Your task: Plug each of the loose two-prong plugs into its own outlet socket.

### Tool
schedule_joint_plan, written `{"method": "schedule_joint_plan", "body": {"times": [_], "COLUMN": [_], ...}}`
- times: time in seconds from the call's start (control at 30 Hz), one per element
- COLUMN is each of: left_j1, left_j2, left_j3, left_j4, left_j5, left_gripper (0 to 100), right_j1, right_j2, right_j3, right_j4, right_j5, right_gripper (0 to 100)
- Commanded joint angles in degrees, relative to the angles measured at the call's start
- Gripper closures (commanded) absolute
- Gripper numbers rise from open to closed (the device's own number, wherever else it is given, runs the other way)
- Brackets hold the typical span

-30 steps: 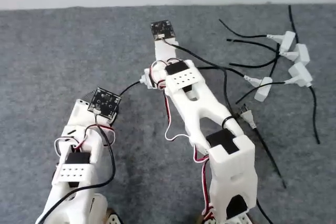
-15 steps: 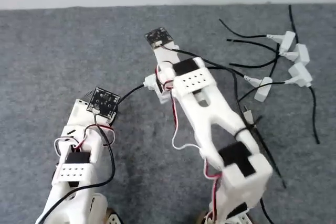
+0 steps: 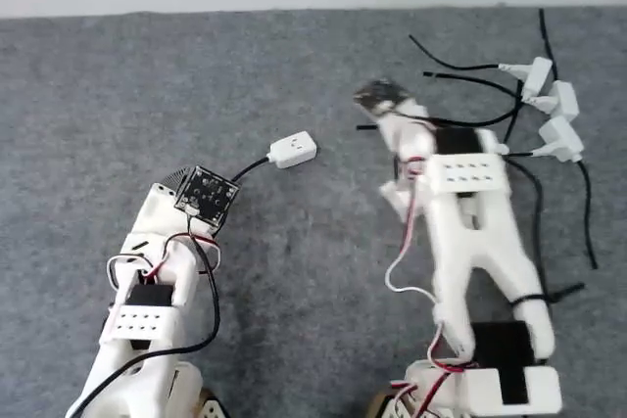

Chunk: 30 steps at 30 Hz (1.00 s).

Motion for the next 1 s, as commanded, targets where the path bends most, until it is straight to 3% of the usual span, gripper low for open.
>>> {"method": "schedule_joint_plan", "body": {"times": [0.0, 0.27, 0.63, 0.87, 0.97], "left_j1": [0.4, 0.4, 0.4, 0.4, 0.4], "left_j2": [-0.9, -0.9, -0.9, -1.0, -1.0], "left_j3": [-2.2, -2.2, -2.1, -2.1, -2.1], "left_j4": [0.4, 0.4, 0.1, 0.1, 0.1], "left_j5": [-0.7, -0.8, -0.9, -0.9, -0.9], "left_gripper": [79, 79, 79, 79, 79], "right_j1": [1.7, 4.4, 11.8, 12.1, 12.2], "right_j2": [-3.1, -3.1, 1.2, 17.5, 22.1], "right_j3": [2.5, 10.7, 18.9, 10.8, 4.5], "right_j4": [-1.8, -7.8, -24.1, -24.2, -18.0], "right_j5": [3.9, 7.0, 10.4, 10.4, 10.4], "right_gripper": [53.1, 53.1, 53.1, 53.2, 58.9]}}
